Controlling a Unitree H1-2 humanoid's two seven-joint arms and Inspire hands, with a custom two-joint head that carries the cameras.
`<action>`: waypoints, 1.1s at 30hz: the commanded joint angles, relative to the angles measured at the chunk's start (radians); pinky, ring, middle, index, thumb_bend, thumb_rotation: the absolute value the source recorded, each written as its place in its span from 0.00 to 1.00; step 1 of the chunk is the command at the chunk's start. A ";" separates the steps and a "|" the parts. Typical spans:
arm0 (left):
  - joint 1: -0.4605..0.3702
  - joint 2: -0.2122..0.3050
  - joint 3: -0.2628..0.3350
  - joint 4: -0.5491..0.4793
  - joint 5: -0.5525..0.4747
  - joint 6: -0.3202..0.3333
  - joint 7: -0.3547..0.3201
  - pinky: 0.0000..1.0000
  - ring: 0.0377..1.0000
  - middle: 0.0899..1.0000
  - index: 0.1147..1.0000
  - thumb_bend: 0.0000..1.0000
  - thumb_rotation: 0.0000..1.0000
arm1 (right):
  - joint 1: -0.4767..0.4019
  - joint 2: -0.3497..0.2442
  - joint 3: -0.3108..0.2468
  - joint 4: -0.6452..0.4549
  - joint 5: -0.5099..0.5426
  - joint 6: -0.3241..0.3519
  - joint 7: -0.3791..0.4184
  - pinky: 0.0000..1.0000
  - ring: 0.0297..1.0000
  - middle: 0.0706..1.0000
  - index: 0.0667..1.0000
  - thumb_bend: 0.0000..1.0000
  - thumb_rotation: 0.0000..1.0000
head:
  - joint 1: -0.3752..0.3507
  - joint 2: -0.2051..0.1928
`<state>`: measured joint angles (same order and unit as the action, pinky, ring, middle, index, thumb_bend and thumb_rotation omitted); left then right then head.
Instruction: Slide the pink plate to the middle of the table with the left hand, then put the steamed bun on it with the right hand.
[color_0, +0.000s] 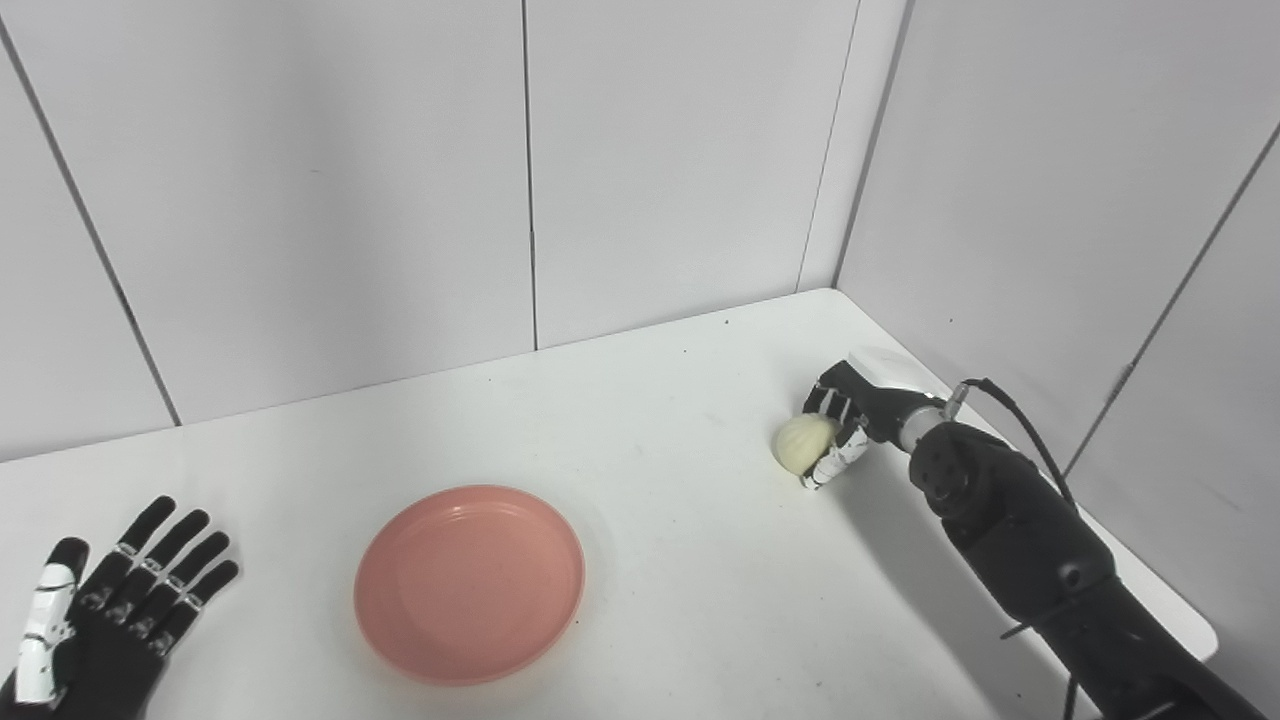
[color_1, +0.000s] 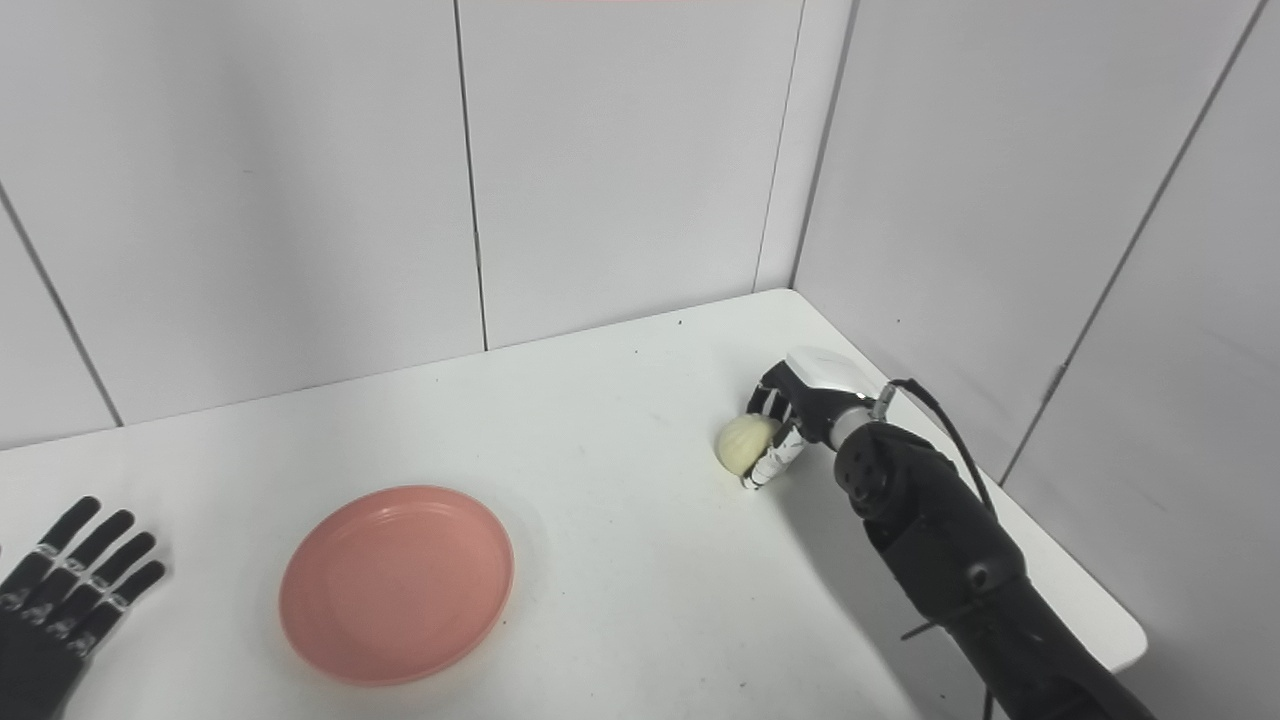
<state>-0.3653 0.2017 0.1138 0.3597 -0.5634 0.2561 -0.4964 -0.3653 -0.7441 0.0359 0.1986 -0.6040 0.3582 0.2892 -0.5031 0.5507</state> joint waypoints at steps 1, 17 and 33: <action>0.055 0.008 -0.023 0.047 0.052 0.073 0.041 0.86 0.86 0.87 0.88 0.65 0.83 | -0.023 -0.024 -0.012 -0.026 0.010 -0.037 -0.040 0.38 0.43 0.42 0.50 0.52 0.00 | 0.013 -0.001; 0.064 -0.061 -0.074 0.032 0.094 0.019 0.064 0.88 0.88 0.89 0.89 0.65 0.82 | -0.101 -0.015 0.027 -0.313 0.017 0.004 0.043 0.36 0.40 0.40 0.51 0.52 0.00 | 0.202 -0.033; 0.081 -0.188 -0.147 -0.122 0.162 0.109 0.218 0.97 0.95 0.96 0.99 0.57 0.96 | -0.274 0.148 0.174 -0.377 0.011 -0.046 0.121 0.35 0.38 0.40 0.51 0.52 0.00 | 0.506 -0.001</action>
<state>-0.3231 0.0106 -0.0263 0.1995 -0.4332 0.2772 -0.3185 -0.5787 -0.5987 0.2187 -0.1362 -0.5923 0.3353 0.4162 -0.0123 0.5446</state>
